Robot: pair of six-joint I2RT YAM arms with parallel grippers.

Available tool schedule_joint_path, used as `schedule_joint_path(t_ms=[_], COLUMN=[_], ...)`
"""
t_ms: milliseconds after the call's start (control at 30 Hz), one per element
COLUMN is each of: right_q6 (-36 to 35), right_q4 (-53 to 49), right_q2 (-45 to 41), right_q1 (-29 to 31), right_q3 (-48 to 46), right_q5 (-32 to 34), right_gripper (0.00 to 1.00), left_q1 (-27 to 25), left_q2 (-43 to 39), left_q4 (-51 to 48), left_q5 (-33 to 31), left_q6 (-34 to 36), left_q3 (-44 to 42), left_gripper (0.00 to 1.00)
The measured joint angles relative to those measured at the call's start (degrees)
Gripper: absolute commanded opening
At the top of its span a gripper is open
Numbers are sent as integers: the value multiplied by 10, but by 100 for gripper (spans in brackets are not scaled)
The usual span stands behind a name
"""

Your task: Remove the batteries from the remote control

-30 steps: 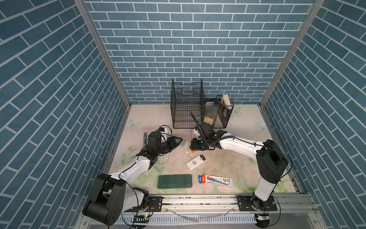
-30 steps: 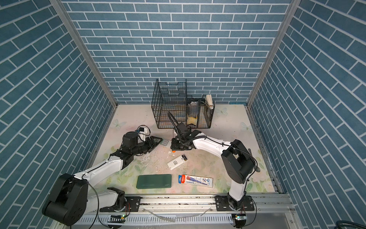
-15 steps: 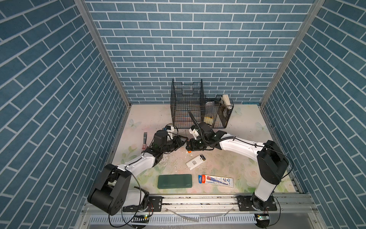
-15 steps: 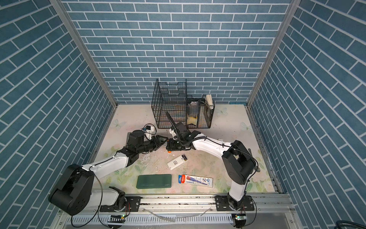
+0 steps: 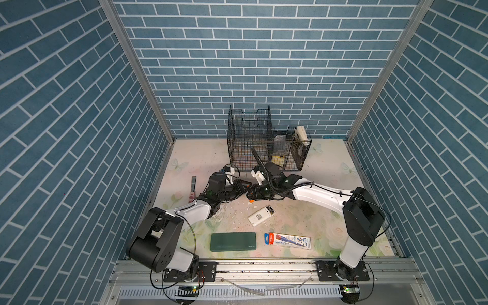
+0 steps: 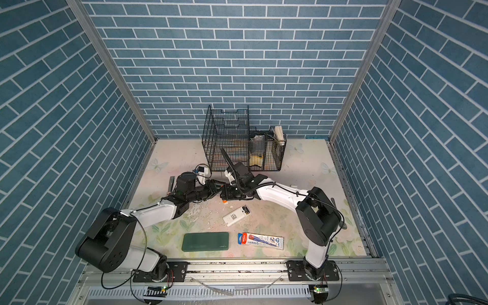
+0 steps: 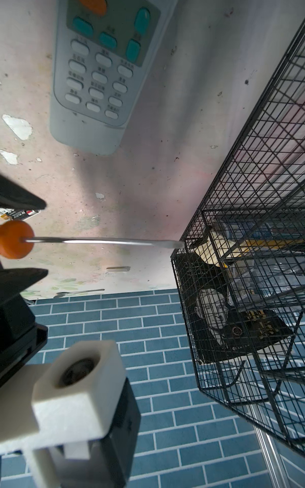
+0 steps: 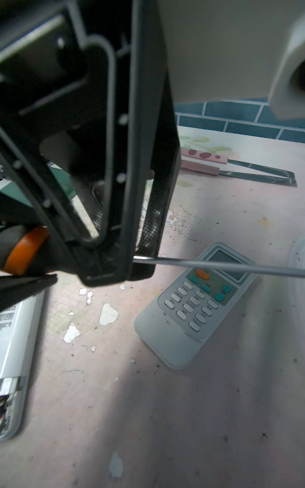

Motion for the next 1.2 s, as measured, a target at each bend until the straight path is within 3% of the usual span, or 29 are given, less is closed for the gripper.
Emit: schedule_joint_path(t_ms=[433, 800, 933, 1067, 1200], right_q6=[0, -3, -3, -1, 17], right_q4=[2, 2, 2, 4, 17], right_q2=[0, 0, 0, -3, -16], right_q1=[0, 0, 0, 0, 0], right_q3=[0, 0, 0, 0, -9], right_q5=[0, 2, 3, 7, 17], right_gripper=[0, 0, 12, 41, 59], left_q1=[0, 0, 0, 0, 0], left_q2=[22, 27, 28, 28, 28], left_q4=[12, 15, 18, 44, 111], left_q5=[9, 9, 9, 5, -10], left_q6=[-2, -2, -3, -12, -30], left_q3=[12, 13, 12, 3, -24], left_gripper=[32, 11, 0, 0, 0])
